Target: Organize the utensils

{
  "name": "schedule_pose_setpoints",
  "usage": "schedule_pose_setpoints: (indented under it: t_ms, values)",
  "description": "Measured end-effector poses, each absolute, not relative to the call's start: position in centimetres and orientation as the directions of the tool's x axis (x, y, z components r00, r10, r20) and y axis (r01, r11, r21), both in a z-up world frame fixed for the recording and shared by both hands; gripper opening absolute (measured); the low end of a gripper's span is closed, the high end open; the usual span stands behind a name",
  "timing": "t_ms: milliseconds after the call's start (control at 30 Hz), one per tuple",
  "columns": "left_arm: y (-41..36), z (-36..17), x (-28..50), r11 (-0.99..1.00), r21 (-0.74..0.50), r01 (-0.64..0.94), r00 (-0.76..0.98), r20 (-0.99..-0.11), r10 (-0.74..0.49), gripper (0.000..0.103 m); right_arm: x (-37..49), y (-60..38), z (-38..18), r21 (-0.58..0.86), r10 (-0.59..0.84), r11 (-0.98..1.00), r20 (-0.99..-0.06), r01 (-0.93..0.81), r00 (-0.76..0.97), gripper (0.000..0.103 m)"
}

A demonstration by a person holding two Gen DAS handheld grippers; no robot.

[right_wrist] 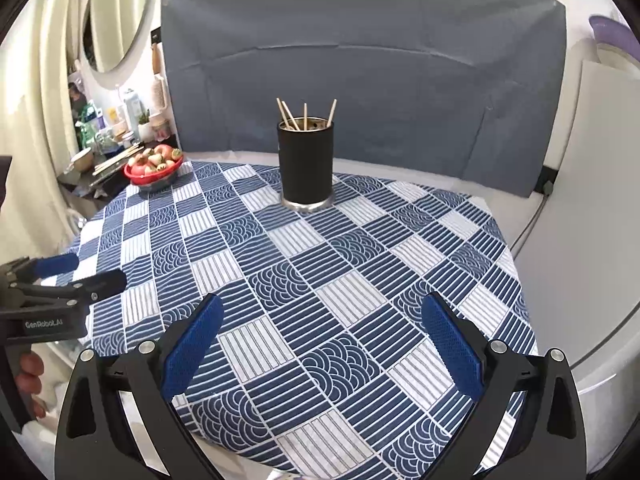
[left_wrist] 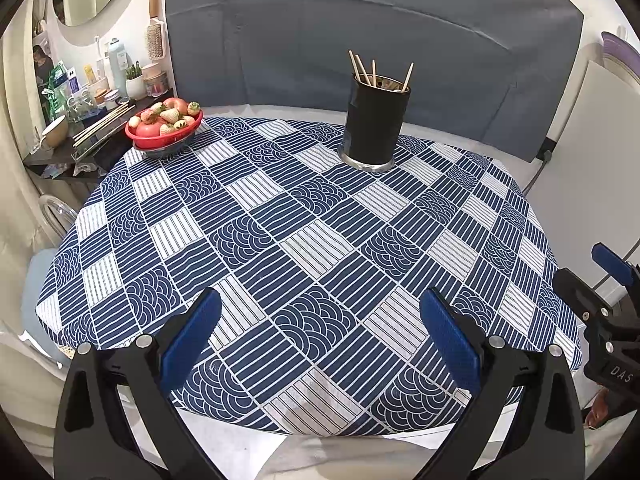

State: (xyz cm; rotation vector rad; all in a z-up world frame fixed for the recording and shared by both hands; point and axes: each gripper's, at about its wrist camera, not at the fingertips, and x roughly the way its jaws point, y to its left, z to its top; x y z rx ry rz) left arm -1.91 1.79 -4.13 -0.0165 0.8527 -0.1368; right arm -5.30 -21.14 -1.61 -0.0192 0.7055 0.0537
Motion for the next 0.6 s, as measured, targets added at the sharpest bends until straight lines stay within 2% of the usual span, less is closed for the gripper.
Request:
schedule_pose_setpoints:
  t_ms: [600]
  values:
    - [2.7, -4.1, 0.0, 0.990, -0.056, 0.131, 0.653, -0.746, -0.128, 0.097, -3.7, -21.6, -1.7, 0.030, 0.037, 0.999, -0.657, -0.023, 0.753, 0.095]
